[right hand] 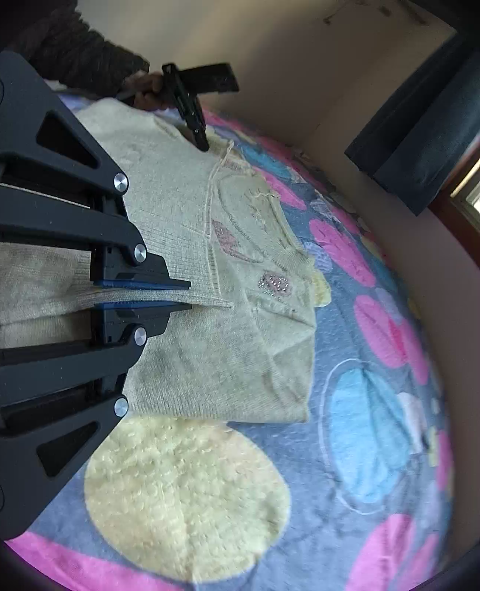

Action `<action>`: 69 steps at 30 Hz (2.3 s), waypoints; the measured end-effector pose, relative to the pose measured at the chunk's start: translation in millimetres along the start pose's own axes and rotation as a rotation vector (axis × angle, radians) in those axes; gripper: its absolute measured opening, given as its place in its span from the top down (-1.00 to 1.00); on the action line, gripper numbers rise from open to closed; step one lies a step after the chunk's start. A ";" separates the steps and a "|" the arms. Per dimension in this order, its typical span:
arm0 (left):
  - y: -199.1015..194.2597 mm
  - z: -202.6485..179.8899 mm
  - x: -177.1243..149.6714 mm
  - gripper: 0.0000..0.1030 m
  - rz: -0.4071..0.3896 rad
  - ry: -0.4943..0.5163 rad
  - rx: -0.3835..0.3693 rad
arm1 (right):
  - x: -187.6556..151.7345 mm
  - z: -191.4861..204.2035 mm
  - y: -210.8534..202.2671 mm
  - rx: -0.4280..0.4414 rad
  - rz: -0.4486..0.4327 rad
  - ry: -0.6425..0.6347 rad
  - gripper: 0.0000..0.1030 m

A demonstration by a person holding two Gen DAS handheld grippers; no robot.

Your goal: Fold small clothes

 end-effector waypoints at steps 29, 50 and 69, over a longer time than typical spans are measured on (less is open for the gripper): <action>33.7 68.6 67.6 0.90 -0.081 -0.185 0.219 | 116.0 -27.1 67.3 -0.199 -0.041 0.057 0.93; -60.2 41.1 -15.5 0.64 -0.163 -0.338 0.113 | 22.7 -36.5 -47.7 -0.008 -0.160 0.265 0.37; -54.2 10.8 -104.9 0.38 -0.151 -0.405 0.032 | -115.4 -12.0 -64.7 0.066 -0.144 0.277 0.26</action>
Point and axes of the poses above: each gripper's, at about its wrist camera, not at the fingertips, and y roughly the way its jaws point, z to its left, x to its top, the point moved 5 cm from there along y, roughly the way its jaws point, and after that the axes turned 6 degrees about z, right-handed, at the moved point
